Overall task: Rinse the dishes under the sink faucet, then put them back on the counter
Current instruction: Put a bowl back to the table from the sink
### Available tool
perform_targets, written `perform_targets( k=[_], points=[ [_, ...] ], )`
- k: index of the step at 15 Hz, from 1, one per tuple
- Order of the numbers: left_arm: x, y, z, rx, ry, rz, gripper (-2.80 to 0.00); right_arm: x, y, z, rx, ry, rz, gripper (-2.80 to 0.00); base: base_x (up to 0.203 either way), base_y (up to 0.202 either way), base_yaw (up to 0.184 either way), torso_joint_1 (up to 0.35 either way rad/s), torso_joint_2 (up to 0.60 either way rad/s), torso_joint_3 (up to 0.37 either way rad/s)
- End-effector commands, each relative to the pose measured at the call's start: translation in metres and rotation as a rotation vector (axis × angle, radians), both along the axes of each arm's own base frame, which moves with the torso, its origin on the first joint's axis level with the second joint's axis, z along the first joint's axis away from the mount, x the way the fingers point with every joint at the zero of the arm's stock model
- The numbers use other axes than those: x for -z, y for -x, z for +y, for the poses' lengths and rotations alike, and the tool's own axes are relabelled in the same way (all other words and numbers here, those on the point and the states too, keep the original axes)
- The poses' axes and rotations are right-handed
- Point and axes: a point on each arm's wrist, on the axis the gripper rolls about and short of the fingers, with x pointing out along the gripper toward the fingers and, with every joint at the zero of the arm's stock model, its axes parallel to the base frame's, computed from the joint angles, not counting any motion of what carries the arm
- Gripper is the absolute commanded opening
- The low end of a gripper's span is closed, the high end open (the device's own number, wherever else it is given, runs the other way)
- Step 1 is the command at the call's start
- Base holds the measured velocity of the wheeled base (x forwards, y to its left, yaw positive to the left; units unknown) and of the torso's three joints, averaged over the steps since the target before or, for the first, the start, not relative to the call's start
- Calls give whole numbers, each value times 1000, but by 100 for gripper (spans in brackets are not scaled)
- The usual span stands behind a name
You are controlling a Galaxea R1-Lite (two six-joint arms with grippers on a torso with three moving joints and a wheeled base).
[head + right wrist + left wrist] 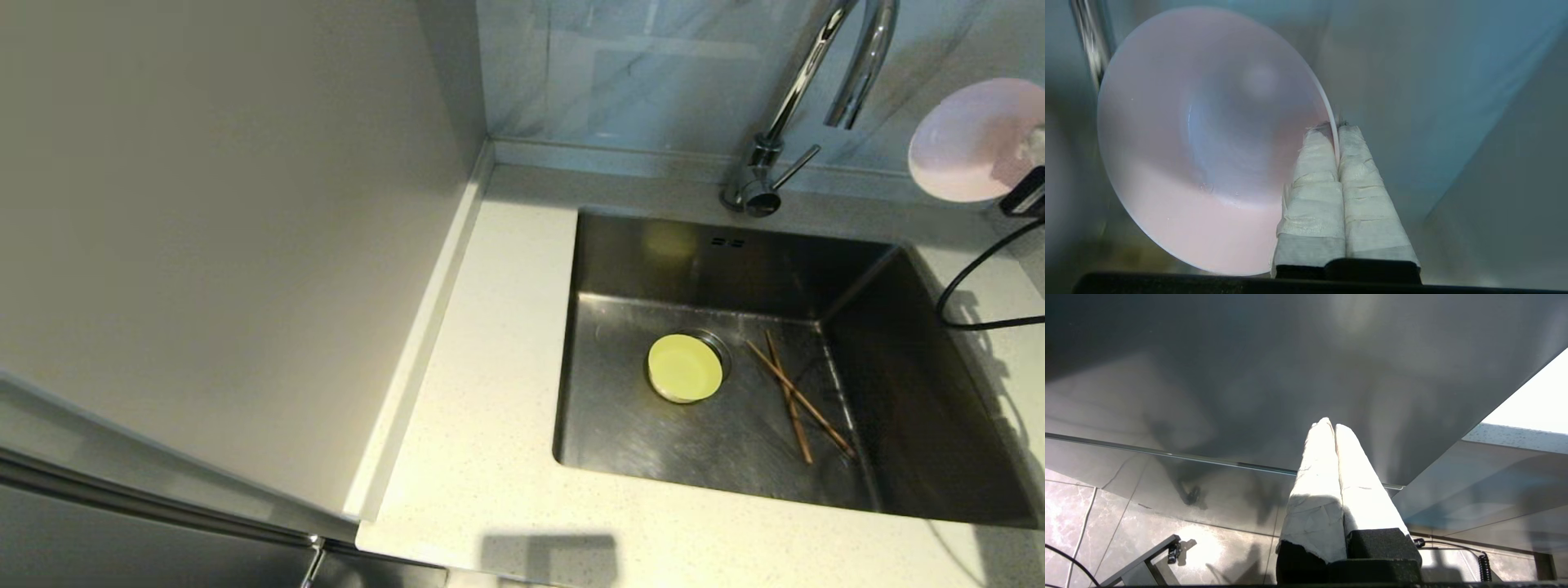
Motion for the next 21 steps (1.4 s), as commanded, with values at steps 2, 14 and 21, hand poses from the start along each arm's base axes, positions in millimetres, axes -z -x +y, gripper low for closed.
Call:
perform_targets(
  k=[2,14,21],
  points=[
    [0,0,0,0,1,-3,-280,-13,20,-14,104,6,-115,-280,0,0,0,0,0,0],
    [0,0,0,0,1,-3,-280,-23,32,-16,90,-92,-105,-280,0,0,0,0,0,0],
    [0,0,0,0,1,-3,-280,-61,19,-40,185,-416,647,-280,0,0,0,0,0,0]
  ],
)
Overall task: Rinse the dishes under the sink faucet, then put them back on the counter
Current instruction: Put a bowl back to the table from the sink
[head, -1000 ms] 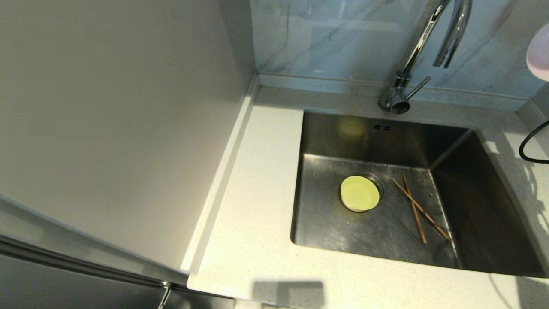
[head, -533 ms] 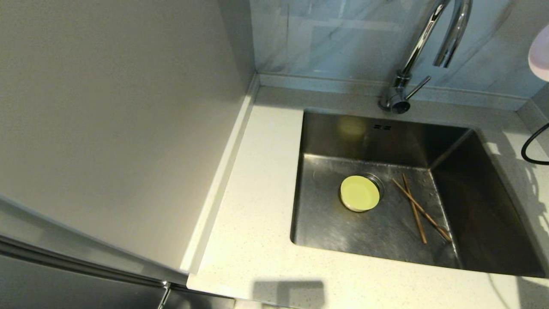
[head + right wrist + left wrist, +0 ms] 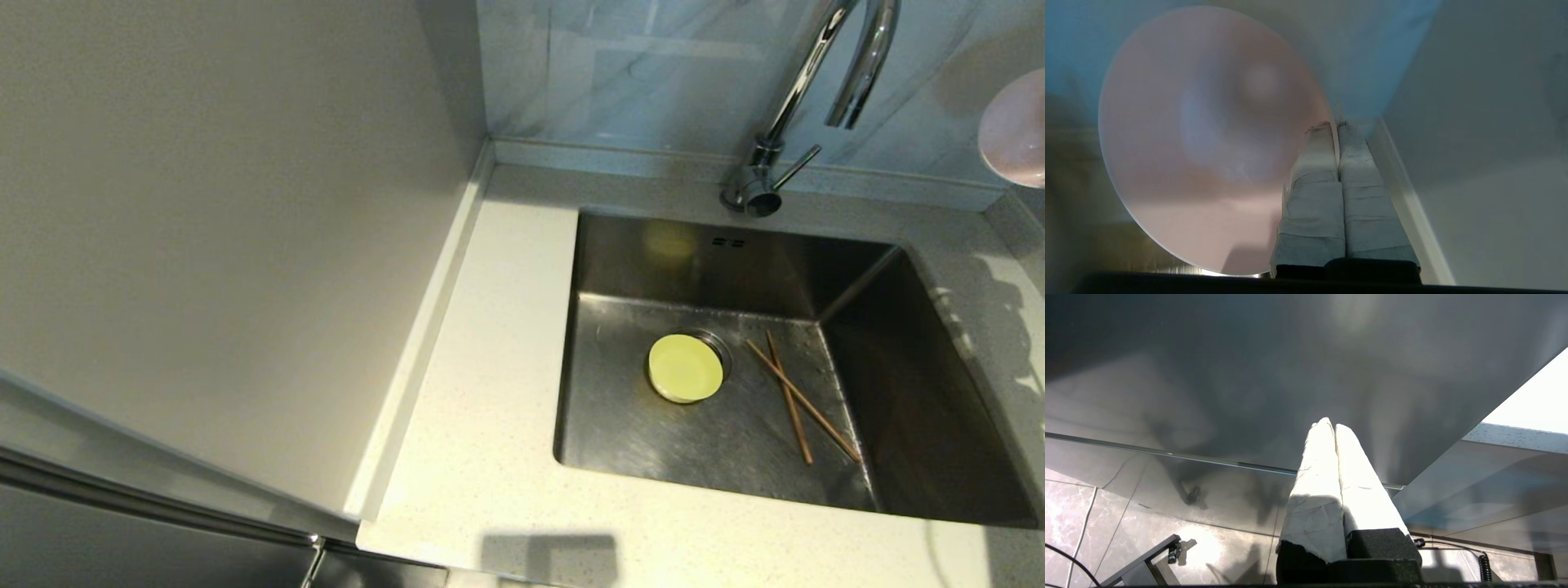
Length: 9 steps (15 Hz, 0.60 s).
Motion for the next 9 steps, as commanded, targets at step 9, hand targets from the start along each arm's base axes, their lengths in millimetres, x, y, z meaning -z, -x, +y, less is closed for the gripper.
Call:
perform_targets(
  k=[9],
  points=[
    [0,0,0,0,0,-3,-280,49,-12,-42,127,-417,730,-280,0,0,0,0,0,0]
  ],
)
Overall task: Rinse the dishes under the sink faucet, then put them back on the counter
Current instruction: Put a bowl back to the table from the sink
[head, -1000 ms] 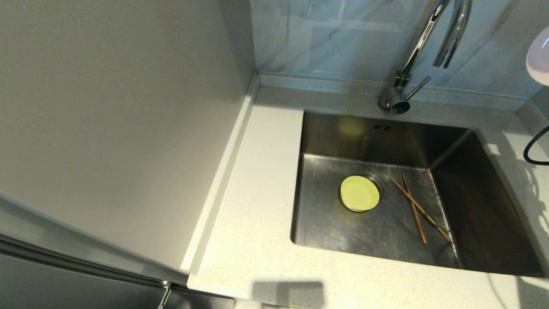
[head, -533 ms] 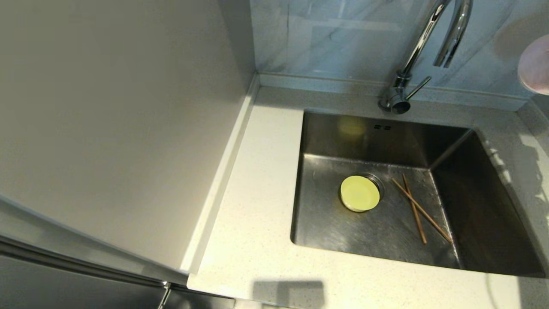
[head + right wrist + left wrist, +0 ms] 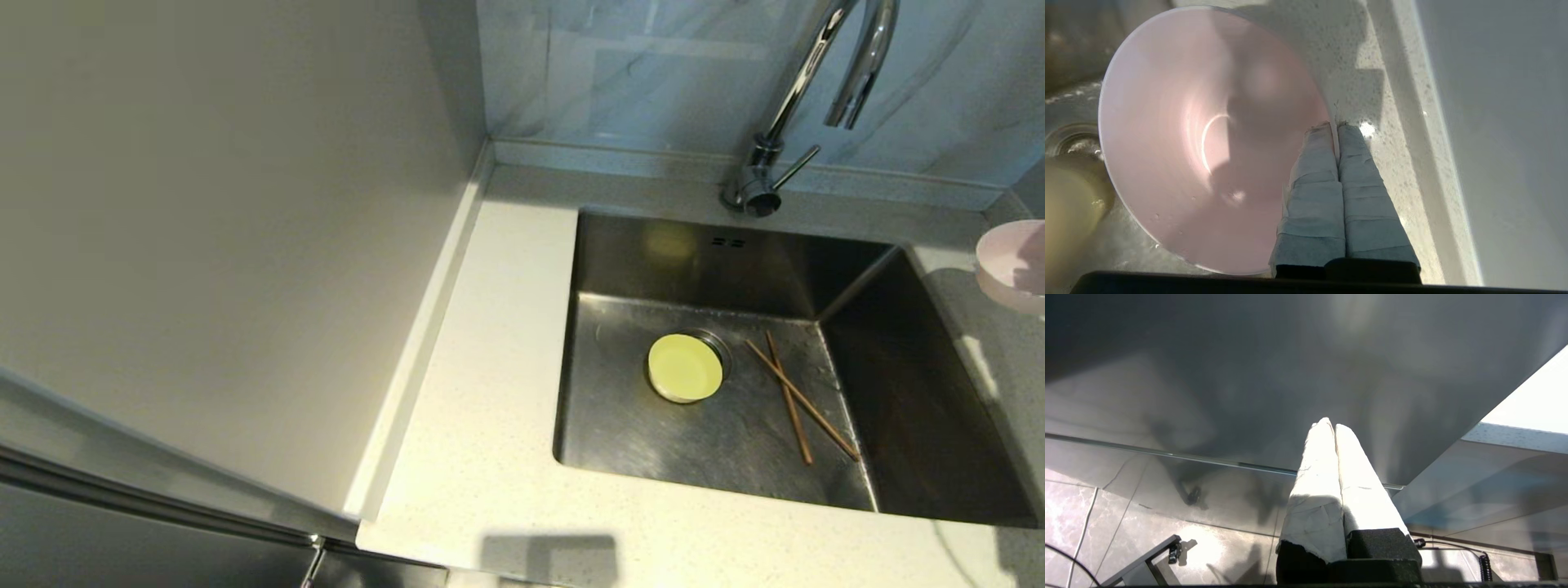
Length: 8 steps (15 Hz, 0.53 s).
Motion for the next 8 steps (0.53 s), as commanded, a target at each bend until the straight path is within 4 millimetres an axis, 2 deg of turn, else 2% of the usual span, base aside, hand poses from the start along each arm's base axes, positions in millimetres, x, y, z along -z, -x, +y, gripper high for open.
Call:
perform_targets(
  k=[1,8],
  points=[
    [0,0,0,0,0,-4,-280,26,-16,-16,14,-43,60,-280,0,0,0,0,0,0],
    [0,0,0,0,0,-4,-280,46,-43,-47,57,40,-22,-280,0,0,0,0,0,0]
  ],
)
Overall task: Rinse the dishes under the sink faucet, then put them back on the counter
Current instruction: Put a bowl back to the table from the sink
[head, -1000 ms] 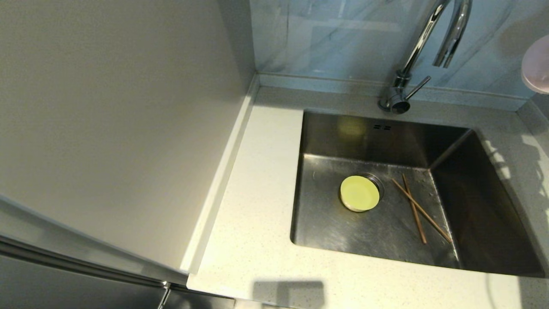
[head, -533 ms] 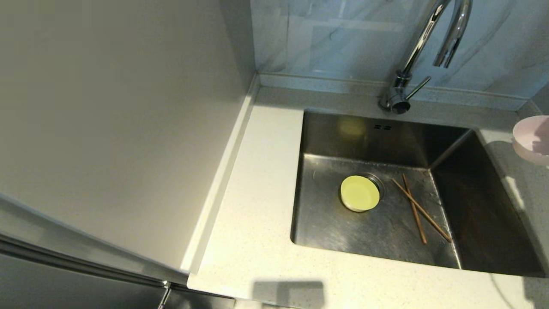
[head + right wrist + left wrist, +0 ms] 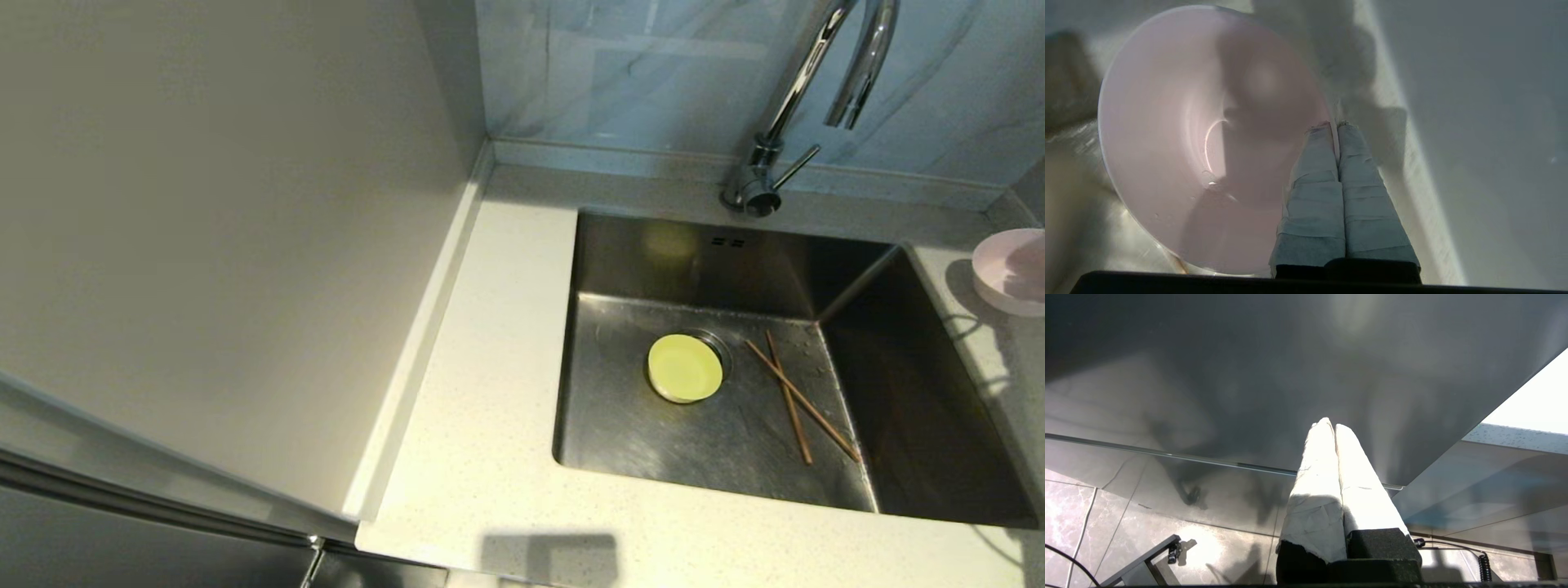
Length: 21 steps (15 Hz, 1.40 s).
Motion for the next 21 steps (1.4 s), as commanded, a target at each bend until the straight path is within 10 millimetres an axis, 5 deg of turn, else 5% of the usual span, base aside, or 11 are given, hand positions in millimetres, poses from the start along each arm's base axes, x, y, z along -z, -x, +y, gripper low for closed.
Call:
perform_targets(
  k=[1,8,9,16,21],
  points=[
    [0,0,0,-1,1,-3,-280,14,-8,-7,3,-11,26,-280,0,0,0,0,0,0],
    [0,0,0,-1,1,-3,-280,14,-8,-18,24,128,84,-280,0,0,0,0,0,0],
    [0,0,0,-1,1,-3,-280,14,-8,-18,28,134,88,0,0,0,0,0,0,0],
    [0,0,0,-1,1,-3,-280,-4,2,-4,-2,142,45,0,0,0,0,0,0,0],
    [0,0,0,-1,1,-3,-280,-83,27,38,-182,268,-274,0,0,0,0,0,0,0]
  ],
)
